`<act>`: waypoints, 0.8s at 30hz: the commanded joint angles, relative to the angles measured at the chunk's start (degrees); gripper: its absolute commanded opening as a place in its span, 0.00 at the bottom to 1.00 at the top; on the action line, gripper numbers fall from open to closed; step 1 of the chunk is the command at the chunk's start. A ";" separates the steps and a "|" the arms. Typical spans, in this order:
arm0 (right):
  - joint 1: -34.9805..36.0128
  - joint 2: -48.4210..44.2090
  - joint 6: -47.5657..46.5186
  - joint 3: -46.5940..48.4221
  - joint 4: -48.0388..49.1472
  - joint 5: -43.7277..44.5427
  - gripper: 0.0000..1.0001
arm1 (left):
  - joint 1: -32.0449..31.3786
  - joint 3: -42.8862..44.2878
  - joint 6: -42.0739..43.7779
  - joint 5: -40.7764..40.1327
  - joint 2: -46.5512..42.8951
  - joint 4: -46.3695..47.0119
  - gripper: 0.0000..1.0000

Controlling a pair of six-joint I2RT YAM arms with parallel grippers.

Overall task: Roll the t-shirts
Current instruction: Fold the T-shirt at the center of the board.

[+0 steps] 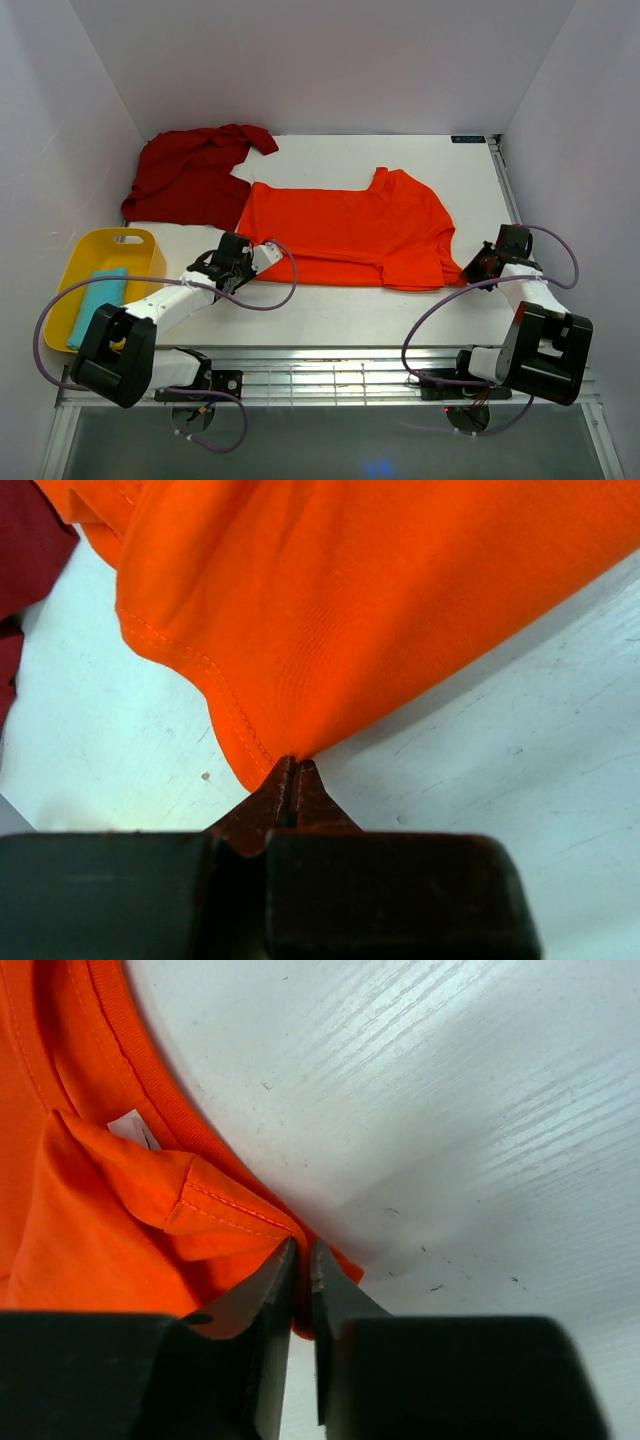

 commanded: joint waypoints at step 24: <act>-1.56 -4.01 1.61 -5.24 1.40 -6.44 0.08 | 0.20 2.69 -3.94 5.84 -6.86 -10.29 0.00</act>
